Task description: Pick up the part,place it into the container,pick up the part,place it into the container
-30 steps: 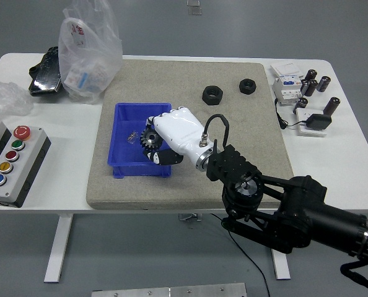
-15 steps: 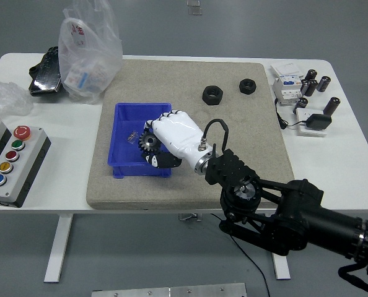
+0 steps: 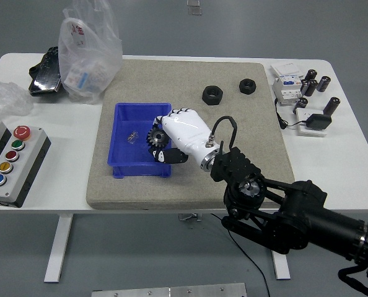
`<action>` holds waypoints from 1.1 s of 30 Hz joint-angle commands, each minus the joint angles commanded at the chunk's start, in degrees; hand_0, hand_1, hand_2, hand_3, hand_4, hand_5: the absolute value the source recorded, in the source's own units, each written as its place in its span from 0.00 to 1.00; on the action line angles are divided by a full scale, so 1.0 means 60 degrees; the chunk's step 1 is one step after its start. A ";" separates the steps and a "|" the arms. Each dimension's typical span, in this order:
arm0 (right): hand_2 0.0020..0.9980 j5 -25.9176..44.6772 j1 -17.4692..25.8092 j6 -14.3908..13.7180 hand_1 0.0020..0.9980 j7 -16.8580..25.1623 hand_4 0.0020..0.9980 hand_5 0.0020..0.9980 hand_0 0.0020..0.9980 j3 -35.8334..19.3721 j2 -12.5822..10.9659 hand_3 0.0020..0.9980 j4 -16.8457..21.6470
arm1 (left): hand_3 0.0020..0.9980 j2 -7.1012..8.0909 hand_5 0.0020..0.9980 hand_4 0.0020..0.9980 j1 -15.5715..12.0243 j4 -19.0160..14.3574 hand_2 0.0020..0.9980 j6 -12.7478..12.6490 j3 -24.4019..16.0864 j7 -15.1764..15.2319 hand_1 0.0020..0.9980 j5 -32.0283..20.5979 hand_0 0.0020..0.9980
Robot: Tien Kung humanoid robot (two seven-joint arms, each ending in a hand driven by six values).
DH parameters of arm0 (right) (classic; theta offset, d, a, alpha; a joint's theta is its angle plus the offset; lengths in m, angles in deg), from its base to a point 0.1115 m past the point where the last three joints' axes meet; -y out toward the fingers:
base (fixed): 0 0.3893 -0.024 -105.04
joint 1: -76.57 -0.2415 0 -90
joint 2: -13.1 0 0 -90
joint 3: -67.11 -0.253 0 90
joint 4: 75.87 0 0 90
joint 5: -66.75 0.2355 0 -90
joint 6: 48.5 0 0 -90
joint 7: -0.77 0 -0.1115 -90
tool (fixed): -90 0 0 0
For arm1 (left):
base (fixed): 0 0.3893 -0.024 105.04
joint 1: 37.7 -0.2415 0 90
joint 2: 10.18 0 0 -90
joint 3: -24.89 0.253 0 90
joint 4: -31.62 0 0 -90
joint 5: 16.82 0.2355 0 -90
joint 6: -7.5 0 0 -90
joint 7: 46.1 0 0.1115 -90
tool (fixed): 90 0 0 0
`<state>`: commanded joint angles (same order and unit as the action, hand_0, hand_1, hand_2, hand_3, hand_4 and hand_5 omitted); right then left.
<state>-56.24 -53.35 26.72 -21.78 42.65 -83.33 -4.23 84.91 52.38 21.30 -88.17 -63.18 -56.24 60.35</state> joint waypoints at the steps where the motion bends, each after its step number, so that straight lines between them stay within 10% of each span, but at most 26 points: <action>1: 0.80 0.0040 -0.0002 -0.0015 0.78 0.0007 0.69 0.40 0.69 0.0021 0.0001 0.76 0.0000 | 0.63 0.0002 0.39 0.77 0.0002 0.0000 0.56 -0.0003 0.0000 0.0000 0.58 -0.0002 0.66; 15: 0.81 0.0415 0.0062 -0.0316 0.78 0.0099 0.77 0.46 0.69 -0.0054 -0.0038 0.79 0.0067 | 0.63 -0.0006 0.38 0.76 0.0001 0.0000 0.56 -0.0005 -0.0011 -0.0013 0.58 0.0007 0.66; 25: 0.80 0.1403 0.1026 -0.0978 0.78 0.0665 0.77 0.46 0.69 -0.2128 -0.0750 0.77 0.0537 | 0.62 -0.0003 0.38 0.76 -0.0008 0.0000 0.55 -0.0024 -0.0068 -0.0002 0.58 0.0017 0.66; 33: 0.77 0.3616 0.2393 -0.1778 0.75 0.2470 0.76 0.44 0.69 -0.4407 -0.1204 0.72 0.0749 | 0.62 0.0007 0.38 0.76 -0.0045 0.0000 0.56 -0.0043 -0.0124 -0.0055 0.58 0.0037 0.66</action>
<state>-34.55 -38.99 16.05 -6.96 16.21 -90.55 0.27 84.95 52.11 21.30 -88.43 -63.93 -56.56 60.57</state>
